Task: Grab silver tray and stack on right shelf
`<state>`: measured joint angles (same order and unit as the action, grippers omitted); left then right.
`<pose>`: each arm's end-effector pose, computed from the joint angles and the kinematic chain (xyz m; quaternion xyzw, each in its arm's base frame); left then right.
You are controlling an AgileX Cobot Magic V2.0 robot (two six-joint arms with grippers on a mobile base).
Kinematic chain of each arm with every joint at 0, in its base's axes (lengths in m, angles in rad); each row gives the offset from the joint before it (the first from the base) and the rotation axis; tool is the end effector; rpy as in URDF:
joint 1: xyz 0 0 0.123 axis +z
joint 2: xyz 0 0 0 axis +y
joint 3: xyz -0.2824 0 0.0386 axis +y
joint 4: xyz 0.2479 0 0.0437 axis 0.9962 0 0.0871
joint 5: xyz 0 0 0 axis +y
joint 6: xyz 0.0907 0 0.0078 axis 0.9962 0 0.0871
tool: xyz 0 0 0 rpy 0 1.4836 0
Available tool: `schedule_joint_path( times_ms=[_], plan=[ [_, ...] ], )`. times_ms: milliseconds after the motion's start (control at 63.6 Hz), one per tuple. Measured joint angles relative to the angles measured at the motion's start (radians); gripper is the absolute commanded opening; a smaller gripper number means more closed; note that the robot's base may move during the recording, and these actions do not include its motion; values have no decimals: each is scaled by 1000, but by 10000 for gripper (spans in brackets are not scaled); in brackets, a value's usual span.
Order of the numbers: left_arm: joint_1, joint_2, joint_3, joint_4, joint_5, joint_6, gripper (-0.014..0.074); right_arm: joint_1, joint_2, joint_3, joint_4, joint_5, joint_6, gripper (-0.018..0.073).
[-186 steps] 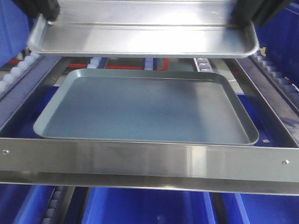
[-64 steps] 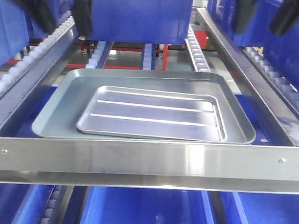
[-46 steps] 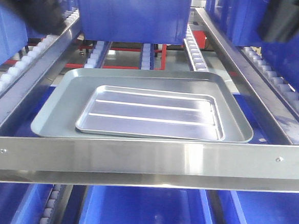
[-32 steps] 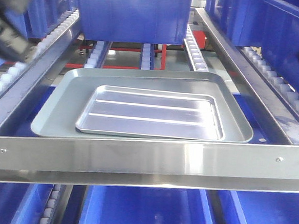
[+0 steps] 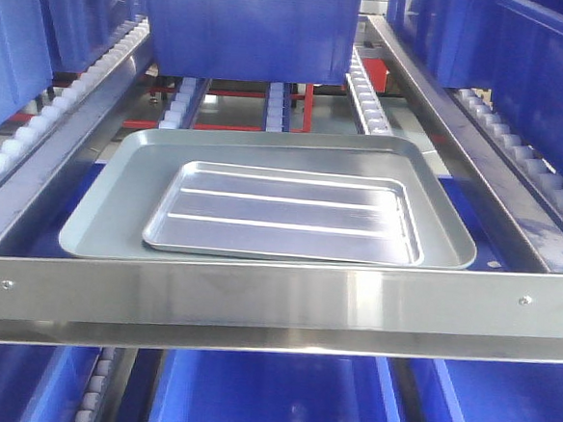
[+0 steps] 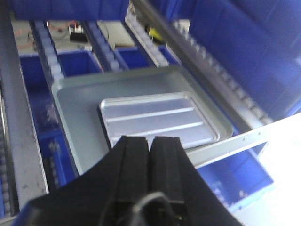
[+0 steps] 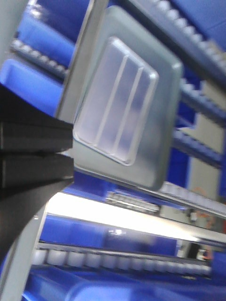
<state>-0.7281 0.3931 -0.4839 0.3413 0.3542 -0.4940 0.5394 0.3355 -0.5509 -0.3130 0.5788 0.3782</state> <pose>0.0713 -0.0494 0.3185 0.1719 0.7404 -0.2423 0.6029 0.0643 0.0206 0.3255 -0.1159 0.7812 0.1323 0.5990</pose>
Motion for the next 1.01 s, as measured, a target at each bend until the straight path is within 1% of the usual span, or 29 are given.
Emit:
schedule_joint_path(
  times_ms=[94,204,754,817,849,896,974,1006],
  plan=[
    [0,-86,0,0,13,0,-93,0,-87,0,-2,0,0,57],
    [0,-136,0,0,14,0,-93,0,-119,0,-4,0,0,57],
    [0,-146,0,0,21,0,-93,0,-121,0,-4,0,0,57],
    [0,-146,0,-33,25,4,-93,0,-121,0,-4,0,0,57],
    [0,-149,0,-78,32,27,-93,0,-121,0,-4,0,0,57],
    [0,-154,2,-169,40,107,-93,0,-121,0,-4,0,0,57],
    [0,-170,10,-285,51,313,-93,0,-121,0,-4,0,-1,57],
    [2,-179,18,-304,46,364,-93,0,-121,0,-4,0,-1,57]
  ],
)
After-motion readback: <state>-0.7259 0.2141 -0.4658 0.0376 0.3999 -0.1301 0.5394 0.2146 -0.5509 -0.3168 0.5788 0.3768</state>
